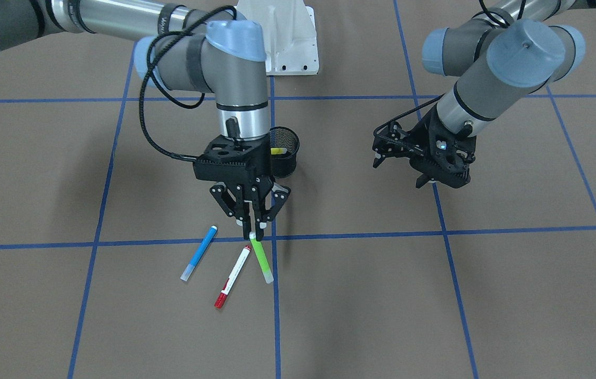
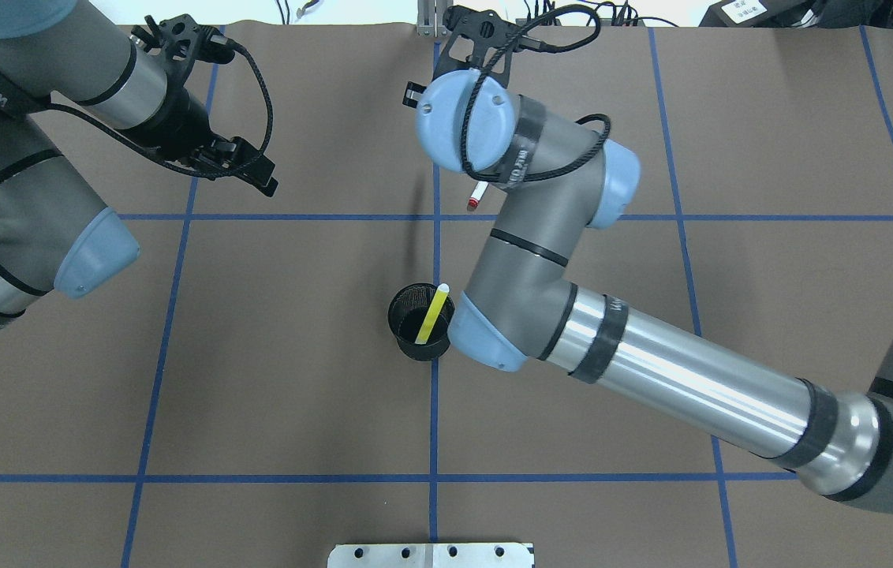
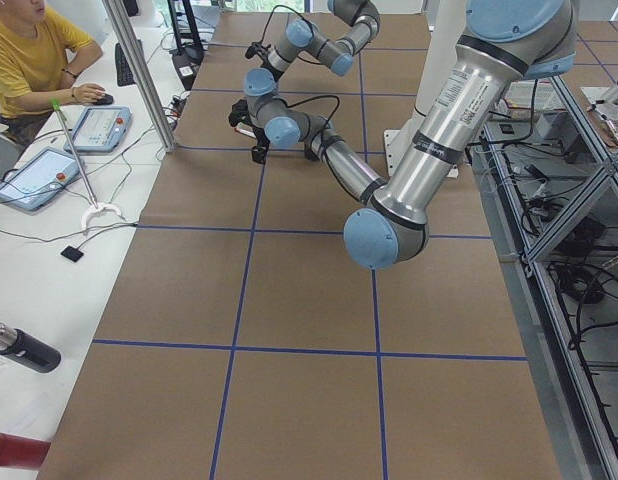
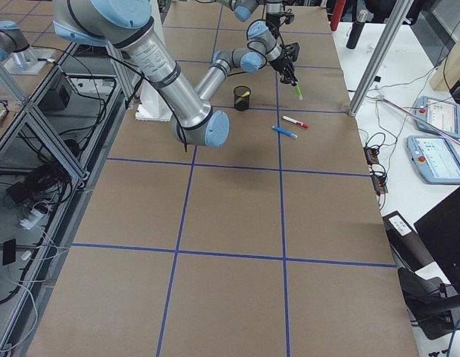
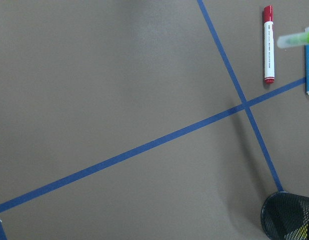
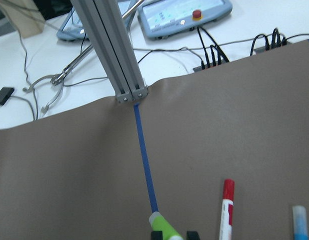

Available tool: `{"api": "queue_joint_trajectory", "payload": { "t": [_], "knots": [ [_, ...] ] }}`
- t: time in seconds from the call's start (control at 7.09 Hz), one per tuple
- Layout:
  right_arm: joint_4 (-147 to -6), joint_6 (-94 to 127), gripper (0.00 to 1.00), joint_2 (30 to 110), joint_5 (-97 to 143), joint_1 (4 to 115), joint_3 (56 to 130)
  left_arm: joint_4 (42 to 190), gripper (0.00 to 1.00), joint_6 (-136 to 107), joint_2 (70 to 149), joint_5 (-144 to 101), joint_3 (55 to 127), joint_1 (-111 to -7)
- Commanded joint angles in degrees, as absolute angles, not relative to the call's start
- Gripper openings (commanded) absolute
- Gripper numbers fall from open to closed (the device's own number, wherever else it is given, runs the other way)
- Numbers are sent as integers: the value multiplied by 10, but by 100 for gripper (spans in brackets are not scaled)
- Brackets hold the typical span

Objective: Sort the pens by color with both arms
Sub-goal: 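Regrasp the green marker with the right gripper and move it farther from the robot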

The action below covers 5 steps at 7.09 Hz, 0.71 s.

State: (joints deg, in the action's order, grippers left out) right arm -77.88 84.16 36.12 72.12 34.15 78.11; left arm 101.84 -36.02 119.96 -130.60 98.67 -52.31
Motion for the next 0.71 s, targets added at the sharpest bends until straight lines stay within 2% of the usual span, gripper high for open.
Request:
{"api": "queue_joint_trajectory", "payload": {
  "t": [0.0, 0.28, 0.42, 0.56],
  "knots": [
    [-732, 867, 0, 319, 644, 332, 666, 1017, 99, -312, 1191, -1307, 983, -526],
    [-732, 895, 0, 282, 566, 303, 575, 1017, 99, -306, 1191, -1327, 978, -527],
    [-733, 896, 0, 281, 549, 291, 573, 1017, 99, -297, 1191, -1344, 977, -536],
    [-735, 896, 19, 281, 545, 279, 573, 1016, 99, -298, 1191, -1343, 976, -536]
  ]
}}
